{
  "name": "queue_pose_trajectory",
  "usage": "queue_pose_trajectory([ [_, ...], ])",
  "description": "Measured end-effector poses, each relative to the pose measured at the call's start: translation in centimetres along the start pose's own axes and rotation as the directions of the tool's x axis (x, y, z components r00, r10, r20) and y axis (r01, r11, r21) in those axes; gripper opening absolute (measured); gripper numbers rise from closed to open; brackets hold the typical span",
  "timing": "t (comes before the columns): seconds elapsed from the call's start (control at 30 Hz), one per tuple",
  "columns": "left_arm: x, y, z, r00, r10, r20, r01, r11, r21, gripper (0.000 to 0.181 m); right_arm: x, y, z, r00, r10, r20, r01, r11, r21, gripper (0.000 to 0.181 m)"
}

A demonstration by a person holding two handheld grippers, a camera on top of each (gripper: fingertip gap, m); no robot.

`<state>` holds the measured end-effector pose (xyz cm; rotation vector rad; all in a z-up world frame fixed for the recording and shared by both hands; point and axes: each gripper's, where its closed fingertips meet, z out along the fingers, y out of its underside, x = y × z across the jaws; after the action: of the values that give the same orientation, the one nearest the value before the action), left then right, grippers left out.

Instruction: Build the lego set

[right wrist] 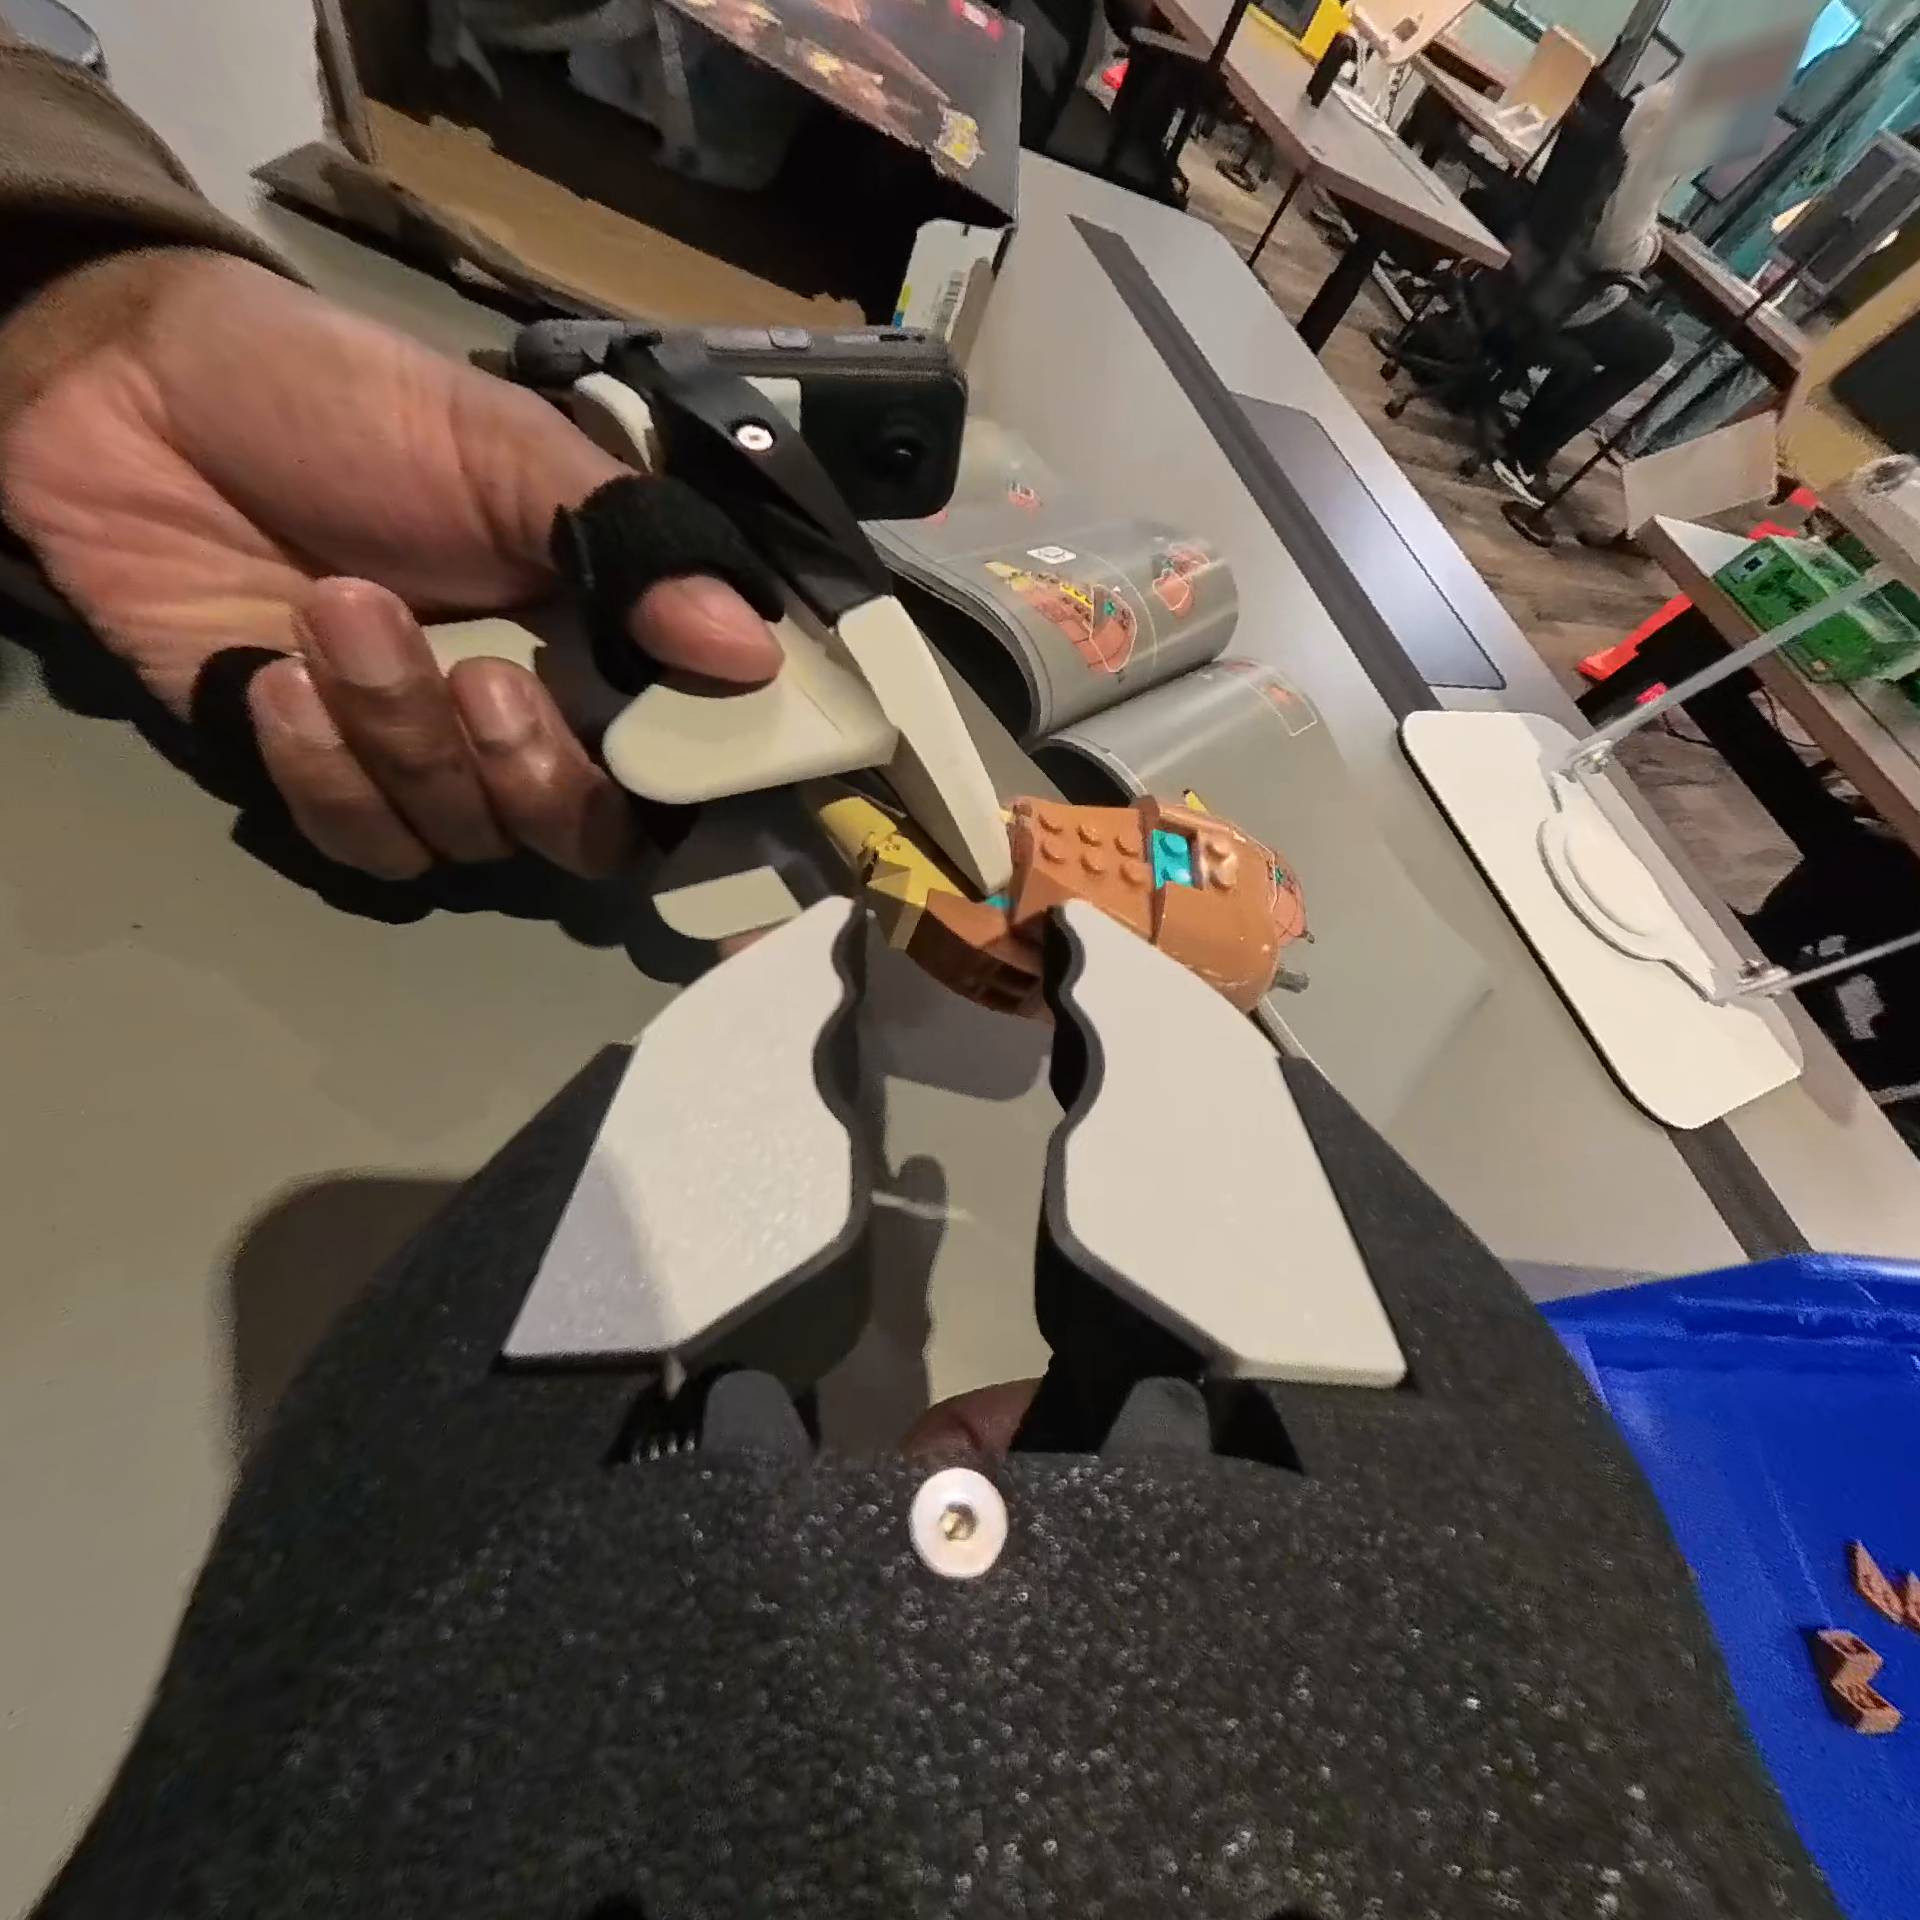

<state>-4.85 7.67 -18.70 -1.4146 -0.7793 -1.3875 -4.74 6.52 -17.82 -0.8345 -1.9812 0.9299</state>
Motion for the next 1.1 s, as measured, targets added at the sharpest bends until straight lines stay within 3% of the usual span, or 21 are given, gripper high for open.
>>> queue_pose_trajectory([
  [0.4,0.0,-0.1,-0.1,1.0,0.0,-0.001,0.0,1.0,0.003,0.022,-0.3,-0.4,-0.3,0.999,-0.04,0.01,0.039,0.999,0.03,0.034],
  [0.57,0.1,-0.2,-0.1,1.0,-0.001,-0.003,0.001,1.0,0.006,0.022,0.9,-0.6,-1.4,0.974,-0.199,-0.107,0.209,0.973,0.096,0.038],
  [0.67,0.2,-0.3,-0.2,1.0,-0.001,-0.002,0.001,1.0,0.011,0.022,1.8,-0.2,-1.9,0.885,-0.4,-0.239,0.43,0.898,0.088,0.04],
  [0.77,0.2,-0.4,-0.2,1.0,0.001,-0.001,-0.001,1.0,0.013,0.022,1.5,0.3,-1.6,0.766,-0.577,-0.284,0.61,0.791,0.038,0.047],
  [1.1,0.1,-0.2,0.0,1.0,-0.001,0.002,0.001,1.0,-0.001,0.022,1.4,0.6,1.2,0.525,-0.775,-0.351,0.809,0.582,-0.074,0.055],
])
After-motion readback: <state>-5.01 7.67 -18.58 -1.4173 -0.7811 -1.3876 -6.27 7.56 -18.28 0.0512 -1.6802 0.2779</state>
